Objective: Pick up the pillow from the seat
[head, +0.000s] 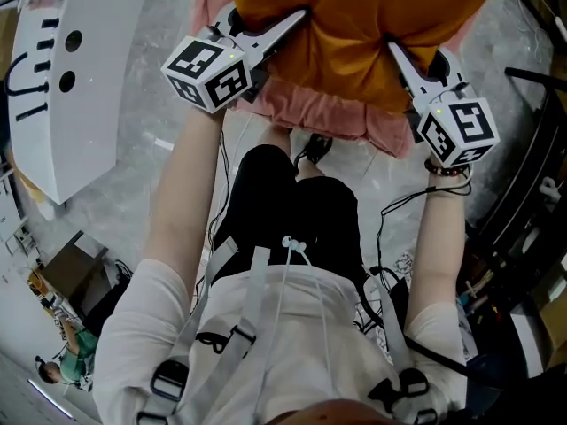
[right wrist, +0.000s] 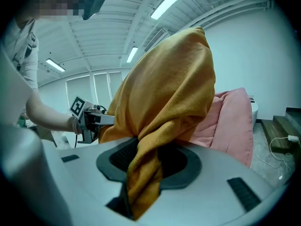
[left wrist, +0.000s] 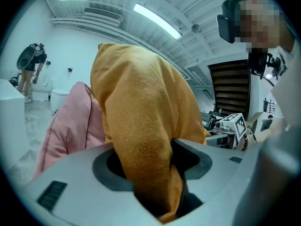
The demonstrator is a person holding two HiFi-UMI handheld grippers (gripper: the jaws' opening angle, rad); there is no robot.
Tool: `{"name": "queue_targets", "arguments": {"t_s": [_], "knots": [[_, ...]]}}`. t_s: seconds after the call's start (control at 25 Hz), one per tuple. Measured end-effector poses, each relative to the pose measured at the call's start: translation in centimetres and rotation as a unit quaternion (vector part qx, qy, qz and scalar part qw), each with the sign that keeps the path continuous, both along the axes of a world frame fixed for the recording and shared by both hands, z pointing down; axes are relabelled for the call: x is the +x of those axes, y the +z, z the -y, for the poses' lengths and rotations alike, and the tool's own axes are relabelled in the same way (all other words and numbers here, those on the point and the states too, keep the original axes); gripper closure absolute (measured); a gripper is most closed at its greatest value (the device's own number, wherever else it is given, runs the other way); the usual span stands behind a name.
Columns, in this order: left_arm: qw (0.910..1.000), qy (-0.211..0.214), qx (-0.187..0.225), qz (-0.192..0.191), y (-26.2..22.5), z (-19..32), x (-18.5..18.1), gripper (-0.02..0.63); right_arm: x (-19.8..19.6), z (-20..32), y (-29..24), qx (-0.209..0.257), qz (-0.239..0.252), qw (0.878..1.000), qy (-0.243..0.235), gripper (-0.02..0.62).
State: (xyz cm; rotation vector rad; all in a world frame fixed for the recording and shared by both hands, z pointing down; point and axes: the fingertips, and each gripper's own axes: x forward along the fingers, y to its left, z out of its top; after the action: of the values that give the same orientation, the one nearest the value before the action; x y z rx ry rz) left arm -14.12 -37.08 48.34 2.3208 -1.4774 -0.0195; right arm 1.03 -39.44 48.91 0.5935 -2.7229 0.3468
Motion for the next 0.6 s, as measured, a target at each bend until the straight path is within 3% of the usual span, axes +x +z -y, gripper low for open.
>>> {"name": "queue_targets", "arguments": {"t_s": [0.6], "knots": [[0.996, 0.007, 0.087, 0.016, -11.9, 1.1, 2.2, 0.354, 1.9, 1.1, -11.7, 0.095, 0.015, 0.995, 0.011, 0.443]]}}
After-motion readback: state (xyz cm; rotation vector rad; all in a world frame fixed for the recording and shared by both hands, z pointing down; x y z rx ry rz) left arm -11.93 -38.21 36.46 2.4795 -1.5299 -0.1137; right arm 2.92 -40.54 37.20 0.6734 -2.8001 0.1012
